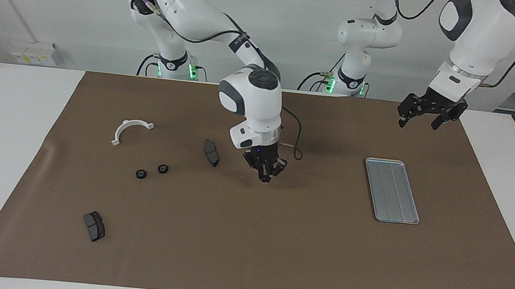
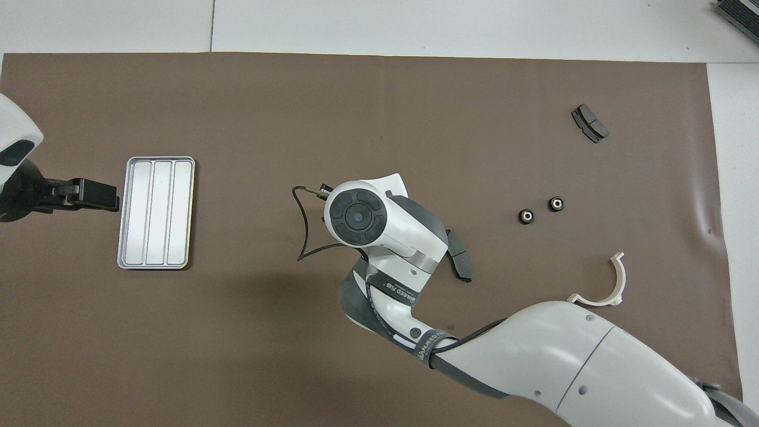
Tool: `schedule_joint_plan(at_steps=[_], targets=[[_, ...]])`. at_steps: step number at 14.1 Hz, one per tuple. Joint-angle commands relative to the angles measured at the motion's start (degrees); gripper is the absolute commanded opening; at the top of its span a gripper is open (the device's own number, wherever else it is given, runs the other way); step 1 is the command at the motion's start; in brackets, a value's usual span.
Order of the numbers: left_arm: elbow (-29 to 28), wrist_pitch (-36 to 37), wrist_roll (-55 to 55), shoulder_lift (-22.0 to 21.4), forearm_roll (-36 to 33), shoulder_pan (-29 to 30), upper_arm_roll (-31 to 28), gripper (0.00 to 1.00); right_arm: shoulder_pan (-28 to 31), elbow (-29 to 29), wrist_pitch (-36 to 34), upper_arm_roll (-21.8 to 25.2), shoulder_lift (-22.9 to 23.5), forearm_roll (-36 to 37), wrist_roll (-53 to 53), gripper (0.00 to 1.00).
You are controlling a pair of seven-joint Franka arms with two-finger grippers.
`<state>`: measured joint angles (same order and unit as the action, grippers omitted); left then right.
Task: Pick bearing gear from pile to tray
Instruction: 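Carry the black ring with the right gripper to mid-table and release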
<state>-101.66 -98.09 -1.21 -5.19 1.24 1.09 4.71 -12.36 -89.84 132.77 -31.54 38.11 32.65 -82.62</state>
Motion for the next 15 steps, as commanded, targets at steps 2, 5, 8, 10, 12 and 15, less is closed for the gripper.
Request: schedule_joint_plan(at_steps=[2, 5, 8, 10, 12, 15], targets=[[-1.7, -0.61, -0.2, -1.49, 0.69, -0.56, -0.05, 1.0, 1.2, -2.79, 0.65, -1.16, -0.4, 2.94, -1.14, 0.56], [-1.62, -0.69, 0.24, -1.49, 0.69, -0.57, 0.04, 1.0, 1.02, -2.45, -0.13, -1.33, -0.49, 3.12, -1.67, 1.0], [-1.61, -1.49, -0.54, -1.57, 0.69, -1.62, 0.3, 1.0, 1.98, -2.18, -3.12, -1.34, -4.42, 3.21, -0.01, 1.0], [-1.79, -2.53, -1.16, -1.66, 1.74, -1.62, 0.3, 1.0, 3.56, -2.18, -7.07, -0.81, -8.2, 2.42, 4.98, 1.0], [-2.49, -4.38, -5.09, -1.66, 2.18, -2.41, 0.48, 1.0, 5.49, -2.18, -10.15, -0.46, -10.59, 2.15, 10.79, 1.0], [-3.37, -6.32, -11.68, -1.05, 2.18, -7.93, 0.57, 1.0, 6.12, -2.18, -10.78, 5.49, -13.75, -4.93, 22.1, 1.0]])
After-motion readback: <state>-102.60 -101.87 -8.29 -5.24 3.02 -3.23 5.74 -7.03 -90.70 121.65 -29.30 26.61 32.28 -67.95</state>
